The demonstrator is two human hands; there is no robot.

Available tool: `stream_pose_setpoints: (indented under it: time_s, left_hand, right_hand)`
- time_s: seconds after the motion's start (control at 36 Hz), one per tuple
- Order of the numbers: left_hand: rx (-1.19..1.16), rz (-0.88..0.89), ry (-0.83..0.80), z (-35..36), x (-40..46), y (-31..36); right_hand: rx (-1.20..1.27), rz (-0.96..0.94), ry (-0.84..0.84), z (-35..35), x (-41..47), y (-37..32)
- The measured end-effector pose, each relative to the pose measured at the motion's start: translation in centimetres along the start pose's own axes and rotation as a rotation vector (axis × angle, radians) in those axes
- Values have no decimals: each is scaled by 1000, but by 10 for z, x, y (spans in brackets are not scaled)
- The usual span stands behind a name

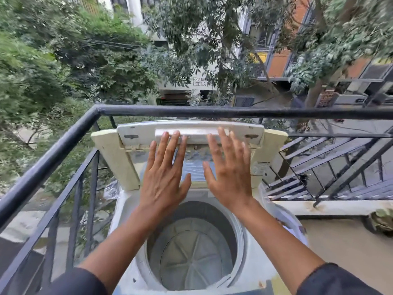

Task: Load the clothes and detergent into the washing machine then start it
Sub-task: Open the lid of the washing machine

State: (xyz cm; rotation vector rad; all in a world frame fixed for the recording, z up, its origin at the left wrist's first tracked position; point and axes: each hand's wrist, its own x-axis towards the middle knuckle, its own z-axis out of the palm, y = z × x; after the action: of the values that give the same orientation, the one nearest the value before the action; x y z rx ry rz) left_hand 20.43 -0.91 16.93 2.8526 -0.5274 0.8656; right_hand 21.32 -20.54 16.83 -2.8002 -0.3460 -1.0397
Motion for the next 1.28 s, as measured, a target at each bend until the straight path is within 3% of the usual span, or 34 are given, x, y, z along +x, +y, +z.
stream_pose_setpoints:
  time_s: [0.47,1.28]
  left_hand:
    - [-14,-20,-33,31,43,-12]
    - [-77,-41,15,16,26,-7]
  right_hand:
    - [84,41,-93,40,40,13]
    - [98,54,-79,13,24,6]
